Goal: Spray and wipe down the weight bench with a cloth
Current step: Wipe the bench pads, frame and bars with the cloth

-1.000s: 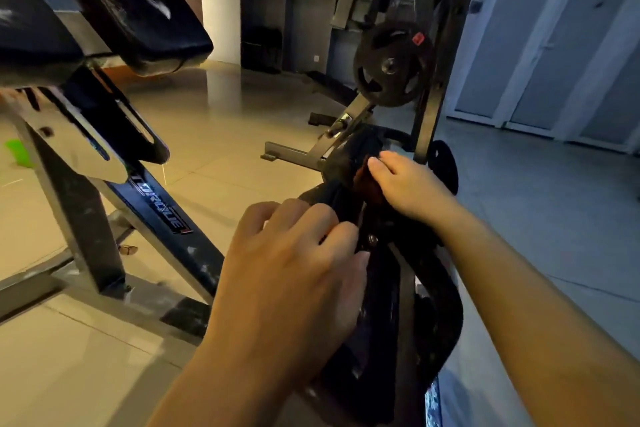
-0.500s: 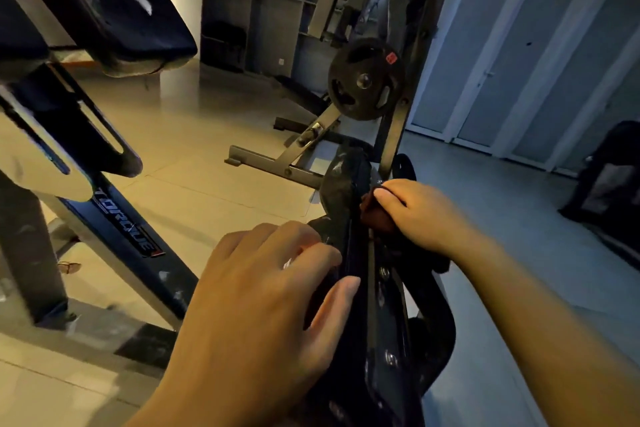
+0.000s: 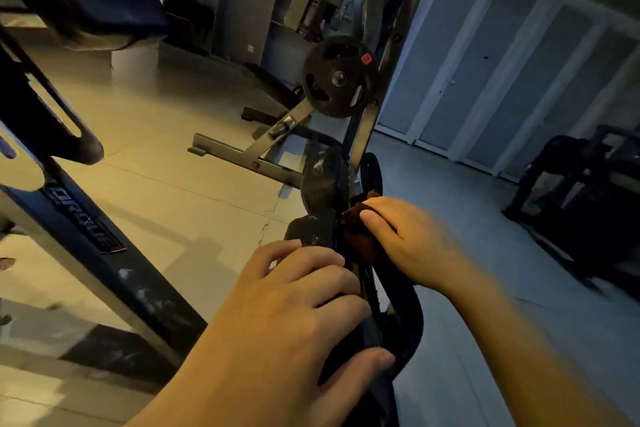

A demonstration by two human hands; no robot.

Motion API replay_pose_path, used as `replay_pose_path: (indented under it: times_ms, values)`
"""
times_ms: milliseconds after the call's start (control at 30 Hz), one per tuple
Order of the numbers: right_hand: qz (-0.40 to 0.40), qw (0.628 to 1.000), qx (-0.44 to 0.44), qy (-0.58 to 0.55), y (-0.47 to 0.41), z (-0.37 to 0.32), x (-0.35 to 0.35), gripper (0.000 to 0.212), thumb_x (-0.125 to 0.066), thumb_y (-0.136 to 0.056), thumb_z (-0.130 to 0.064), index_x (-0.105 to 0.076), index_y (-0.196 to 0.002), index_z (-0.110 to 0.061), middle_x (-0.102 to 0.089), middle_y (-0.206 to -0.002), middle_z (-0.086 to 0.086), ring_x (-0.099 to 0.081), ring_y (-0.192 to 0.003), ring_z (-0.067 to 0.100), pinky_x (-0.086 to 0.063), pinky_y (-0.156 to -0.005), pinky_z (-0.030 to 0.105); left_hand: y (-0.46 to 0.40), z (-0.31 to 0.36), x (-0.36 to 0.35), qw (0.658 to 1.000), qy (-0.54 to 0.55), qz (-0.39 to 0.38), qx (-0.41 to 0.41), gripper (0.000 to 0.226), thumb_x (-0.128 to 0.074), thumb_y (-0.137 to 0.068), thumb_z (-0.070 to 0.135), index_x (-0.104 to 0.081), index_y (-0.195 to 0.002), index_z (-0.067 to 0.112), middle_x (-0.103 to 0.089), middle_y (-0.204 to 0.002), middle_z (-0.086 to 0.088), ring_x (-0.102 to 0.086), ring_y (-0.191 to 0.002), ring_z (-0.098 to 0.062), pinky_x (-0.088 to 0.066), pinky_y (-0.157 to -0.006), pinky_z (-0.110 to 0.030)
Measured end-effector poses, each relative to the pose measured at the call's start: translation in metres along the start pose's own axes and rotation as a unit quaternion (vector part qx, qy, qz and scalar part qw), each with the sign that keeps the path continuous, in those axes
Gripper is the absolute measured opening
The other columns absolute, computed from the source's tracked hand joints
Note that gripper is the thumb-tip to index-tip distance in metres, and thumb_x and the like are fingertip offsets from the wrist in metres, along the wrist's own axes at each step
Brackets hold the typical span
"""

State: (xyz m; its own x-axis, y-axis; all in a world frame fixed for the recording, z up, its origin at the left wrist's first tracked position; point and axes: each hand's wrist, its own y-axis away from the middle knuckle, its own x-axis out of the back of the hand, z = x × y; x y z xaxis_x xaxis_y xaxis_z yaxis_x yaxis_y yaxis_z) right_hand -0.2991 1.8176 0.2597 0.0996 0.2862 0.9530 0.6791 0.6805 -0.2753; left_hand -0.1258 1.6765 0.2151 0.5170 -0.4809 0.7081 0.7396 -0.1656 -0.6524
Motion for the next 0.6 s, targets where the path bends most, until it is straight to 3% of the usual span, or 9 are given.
replay_pose_path:
  times_ms: [133,200,333,433,533,600]
  values:
    - [-0.053,0.996,-0.064,0.027,-0.035,0.007,-0.001,0.04,-0.032,-0.104,-0.04,-0.062,-0.118,-0.018,-0.062,-0.118,0.001,-0.053,-0.101,0.014,-0.04,-0.083,0.028,-0.002,-0.005,0.002,1.0,0.001,-0.02,0.014,0.036,-0.044,-0.087,0.062,-0.072,-0.089,0.039,-0.064,-0.098,0.025,-0.056,-0.107,-0.002,-0.031,-0.097,-0.033]
    - [-0.053,0.996,-0.071,0.021,-0.041,0.008,-0.005,0.041,-0.032,-0.104,-0.041,-0.063,-0.116,-0.017,-0.063,-0.115,0.003,-0.056,-0.102,0.017,-0.044,-0.088,0.033,-0.004,-0.004,0.001,0.999,0.005,-0.03,0.013,0.037,-0.044,-0.087,0.062,-0.072,-0.088,0.038,-0.065,-0.097,0.025,-0.057,-0.105,-0.002,-0.031,-0.096,-0.032]
    - [-0.018,0.999,-0.015,-0.041,-0.013,0.011,-0.007,0.03,-0.036,-0.103,-0.036,-0.06,-0.118,-0.025,-0.06,-0.106,-0.011,-0.05,-0.088,-0.004,-0.039,-0.077,0.01,-0.008,-0.004,-0.002,0.998,-0.003,-0.06,-0.005,0.037,-0.044,-0.086,0.061,-0.072,-0.084,0.038,-0.066,-0.089,0.025,-0.061,-0.098,-0.001,-0.031,-0.097,-0.034]
    - [0.061,0.994,0.016,-0.09,0.017,0.019,-0.02,0.032,-0.038,-0.102,-0.039,-0.049,-0.132,-0.035,-0.049,-0.119,-0.024,-0.048,-0.106,-0.007,-0.038,-0.086,0.007,-0.009,-0.006,-0.002,0.998,-0.009,-0.069,-0.008,0.037,-0.044,-0.086,0.06,-0.072,-0.08,0.036,-0.065,-0.083,0.023,-0.061,-0.095,-0.001,-0.03,-0.098,-0.034]
    - [0.165,0.965,0.001,-0.205,0.04,0.027,-0.047,0.038,-0.039,-0.099,-0.04,-0.045,-0.136,-0.033,-0.05,-0.132,-0.019,-0.047,-0.12,-0.007,-0.04,-0.093,0.006,-0.009,-0.006,-0.002,0.998,-0.011,-0.068,-0.013,0.035,-0.046,-0.085,0.059,-0.071,-0.079,0.035,-0.064,-0.082,0.023,-0.061,-0.094,-0.001,-0.03,-0.099,-0.034]
    - [0.204,0.938,-0.045,-0.276,0.049,0.029,-0.061,0.042,-0.038,-0.098,-0.04,-0.045,-0.139,-0.03,-0.053,-0.131,-0.017,-0.05,-0.121,-0.006,-0.043,-0.093,0.008,-0.008,-0.006,-0.002,0.998,-0.008,-0.063,-0.014,0.035,-0.046,-0.085,0.058,-0.071,-0.078,0.034,-0.064,-0.083,0.023,-0.06,-0.095,-0.002,-0.031,-0.098,-0.035]
